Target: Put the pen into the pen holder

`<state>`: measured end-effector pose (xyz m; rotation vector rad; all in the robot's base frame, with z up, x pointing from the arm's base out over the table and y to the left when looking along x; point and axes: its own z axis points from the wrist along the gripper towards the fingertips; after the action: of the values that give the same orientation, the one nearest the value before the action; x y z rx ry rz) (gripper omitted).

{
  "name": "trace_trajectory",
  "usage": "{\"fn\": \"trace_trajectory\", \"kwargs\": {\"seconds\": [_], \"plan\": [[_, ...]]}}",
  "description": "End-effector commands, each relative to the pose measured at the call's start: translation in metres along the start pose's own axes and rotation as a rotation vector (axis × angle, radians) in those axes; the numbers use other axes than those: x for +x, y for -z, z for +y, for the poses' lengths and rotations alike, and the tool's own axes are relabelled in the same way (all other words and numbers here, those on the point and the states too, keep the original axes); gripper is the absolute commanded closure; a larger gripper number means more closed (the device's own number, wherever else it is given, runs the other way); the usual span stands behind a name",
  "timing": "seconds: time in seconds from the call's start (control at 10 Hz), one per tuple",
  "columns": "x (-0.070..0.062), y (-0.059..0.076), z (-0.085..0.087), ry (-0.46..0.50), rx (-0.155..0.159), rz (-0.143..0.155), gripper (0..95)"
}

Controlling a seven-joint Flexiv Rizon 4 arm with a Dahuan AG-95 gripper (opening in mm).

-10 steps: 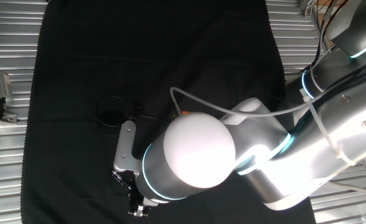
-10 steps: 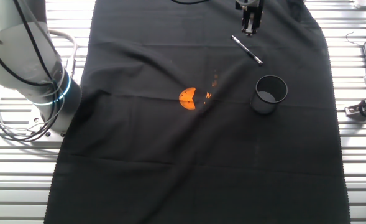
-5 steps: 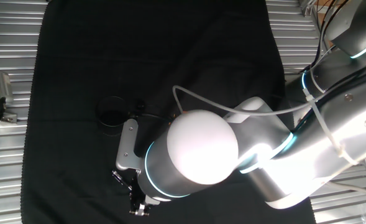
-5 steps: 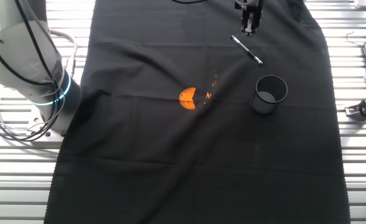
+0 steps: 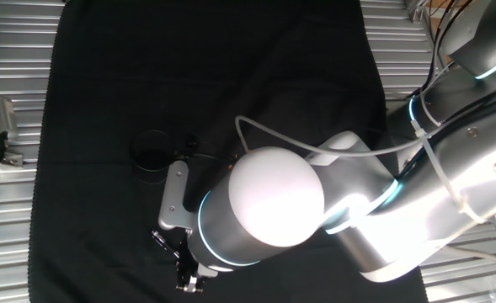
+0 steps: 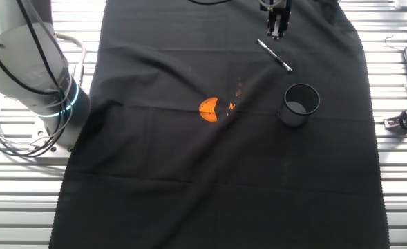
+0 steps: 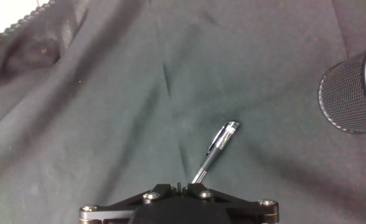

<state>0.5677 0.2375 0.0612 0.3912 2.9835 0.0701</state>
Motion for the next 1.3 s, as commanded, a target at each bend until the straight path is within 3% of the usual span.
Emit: {"fn": "trace_trajectory", "kwargs": {"seconds": [0.1,1.3], "plan": [[0.0003,0.0001,-0.0002,0.0,-0.004,0.002,95.0],[0.0014,-0.0018,0.0041,0.004,0.018,-0.003,95.0]]}}
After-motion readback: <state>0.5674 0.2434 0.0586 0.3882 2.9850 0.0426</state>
